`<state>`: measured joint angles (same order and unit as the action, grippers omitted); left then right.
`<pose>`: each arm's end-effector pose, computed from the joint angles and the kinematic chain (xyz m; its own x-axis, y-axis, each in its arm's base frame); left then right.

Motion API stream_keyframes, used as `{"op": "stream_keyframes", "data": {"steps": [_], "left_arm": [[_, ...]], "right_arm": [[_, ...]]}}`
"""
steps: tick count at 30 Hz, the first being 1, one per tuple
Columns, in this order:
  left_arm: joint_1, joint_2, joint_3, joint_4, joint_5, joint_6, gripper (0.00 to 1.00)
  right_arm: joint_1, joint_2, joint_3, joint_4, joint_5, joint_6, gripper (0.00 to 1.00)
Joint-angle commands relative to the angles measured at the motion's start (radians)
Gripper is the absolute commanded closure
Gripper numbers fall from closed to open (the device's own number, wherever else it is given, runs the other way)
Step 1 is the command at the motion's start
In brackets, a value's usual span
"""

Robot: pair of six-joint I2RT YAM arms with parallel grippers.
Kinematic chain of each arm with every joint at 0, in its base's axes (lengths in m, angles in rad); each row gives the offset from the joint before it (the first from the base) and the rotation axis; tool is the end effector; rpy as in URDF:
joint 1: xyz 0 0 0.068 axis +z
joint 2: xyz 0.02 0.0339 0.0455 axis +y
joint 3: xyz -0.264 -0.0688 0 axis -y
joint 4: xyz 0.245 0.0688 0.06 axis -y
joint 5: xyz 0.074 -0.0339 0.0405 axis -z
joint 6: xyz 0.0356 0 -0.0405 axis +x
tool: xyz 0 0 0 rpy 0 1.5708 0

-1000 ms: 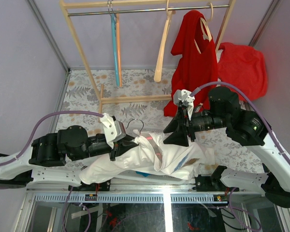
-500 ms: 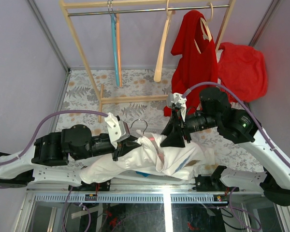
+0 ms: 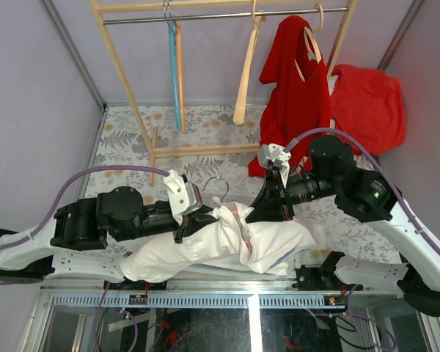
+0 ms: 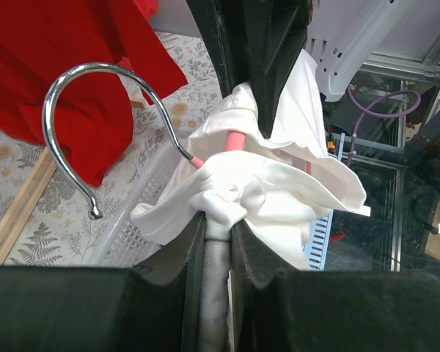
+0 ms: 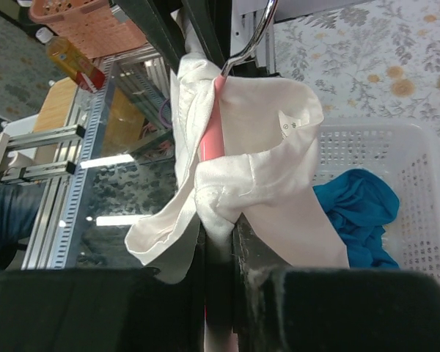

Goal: Place the t-shirt on the hanger
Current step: Flatten out the T-shirt on the hanger.

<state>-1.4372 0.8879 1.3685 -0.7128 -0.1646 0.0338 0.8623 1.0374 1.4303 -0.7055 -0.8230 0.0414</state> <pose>0.0256 -0.1470 0.4597 0.0017 0.2377 -0.9713 0.9569 0.2816 0.0706 0.0990 0.1556 0.4599 -0.2401 -0.2369 -0.9414 -0.9612 -0.0775 0.2647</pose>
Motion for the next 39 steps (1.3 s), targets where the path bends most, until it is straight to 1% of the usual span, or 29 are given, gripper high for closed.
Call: {"op": "stream_keyframes", "data": {"steps": [1, 4, 7, 13, 20, 27, 31, 39], "left_arm": [[0.001, 0.012, 0.065, 0.095, -0.035, -0.009, 0.93], [0.001, -0.005, 0.073, 0.079, -0.043, -0.021, 0.82], [0.001, -0.032, 0.067, 0.072, -0.061, -0.034, 0.77], [0.002, -0.067, 0.063, 0.063, -0.102, -0.038, 0.66], [0.002, -0.075, 0.083, -0.007, -0.210, -0.066, 0.63], [0.002, -0.182, -0.007, -0.019, -0.283, -0.159, 0.62], [0.001, -0.212, -0.047, -0.019, -0.334, -0.179, 0.59], [0.002, -0.234, -0.057, -0.017, -0.435, -0.176, 0.54]], "right_arm": [[0.005, -0.038, 0.022, 0.017, 0.151, 0.023, 1.00], [0.005, -0.095, 0.014, 0.013, 0.242, 0.032, 1.00], [0.006, -0.132, 0.022, -0.010, 0.329, 0.025, 1.00], [0.006, -0.168, 0.038, -0.058, 0.406, 0.008, 1.00], [0.005, -0.221, 0.055, -0.066, 0.476, 0.008, 1.00], [0.005, -0.257, 0.120, -0.096, 0.535, 0.004, 1.00], [0.005, -0.270, 0.149, -0.112, 0.517, 0.010, 1.00], [0.006, -0.297, 0.161, -0.147, 0.489, 0.023, 1.00]]}}
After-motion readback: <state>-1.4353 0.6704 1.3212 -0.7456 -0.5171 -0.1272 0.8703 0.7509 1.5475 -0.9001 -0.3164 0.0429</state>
